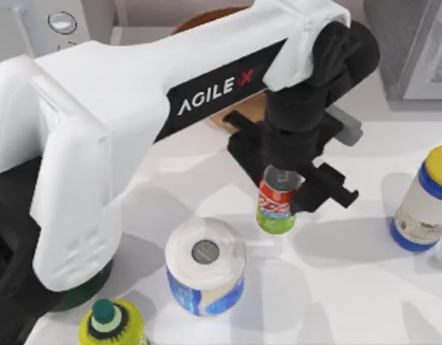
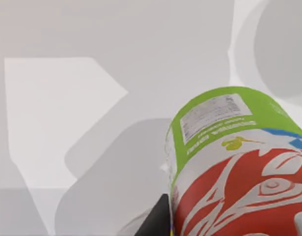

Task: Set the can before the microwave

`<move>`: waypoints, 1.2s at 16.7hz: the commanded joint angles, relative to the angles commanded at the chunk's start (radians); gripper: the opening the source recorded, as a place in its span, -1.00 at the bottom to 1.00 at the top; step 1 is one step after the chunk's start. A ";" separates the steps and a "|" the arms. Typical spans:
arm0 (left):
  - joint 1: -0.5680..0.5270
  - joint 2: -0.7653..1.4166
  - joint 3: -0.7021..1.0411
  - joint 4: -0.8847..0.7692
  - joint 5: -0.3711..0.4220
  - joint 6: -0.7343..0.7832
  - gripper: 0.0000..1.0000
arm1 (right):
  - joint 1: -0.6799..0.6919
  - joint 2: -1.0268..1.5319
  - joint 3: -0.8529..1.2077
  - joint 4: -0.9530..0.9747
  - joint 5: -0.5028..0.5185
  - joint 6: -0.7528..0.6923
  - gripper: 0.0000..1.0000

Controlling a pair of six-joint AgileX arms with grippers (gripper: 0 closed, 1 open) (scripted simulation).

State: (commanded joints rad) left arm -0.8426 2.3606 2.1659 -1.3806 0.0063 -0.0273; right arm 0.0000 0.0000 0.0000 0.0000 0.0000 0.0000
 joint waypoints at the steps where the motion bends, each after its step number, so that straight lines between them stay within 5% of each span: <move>1: 0.008 -0.005 0.000 -0.003 0.000 -0.011 -1.00 | 0.000 0.000 0.000 0.000 0.000 0.000 1.00; 5: 0.144 -0.054 -0.011 -0.025 0.000 -0.093 -1.00 | 0.000 0.000 0.000 0.000 0.000 0.000 1.00; 9: 0.447 -0.096 -0.047 -0.035 0.001 -0.076 -1.00 | 0.000 0.000 0.000 0.000 0.000 0.000 1.00; 15: 0.965 -0.112 -0.119 0.003 0.001 0.191 -1.00 | 0.000 0.000 0.000 0.000 0.000 0.000 1.00; 20: 1.144 -0.110 -0.143 0.037 -0.001 0.358 -1.00 | 0.000 0.000 0.000 0.000 0.000 0.000 1.00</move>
State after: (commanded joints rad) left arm 0.3009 2.2506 2.0233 -1.3436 0.0049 0.3310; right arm 0.0000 0.0000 0.0000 0.0000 0.0000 0.0000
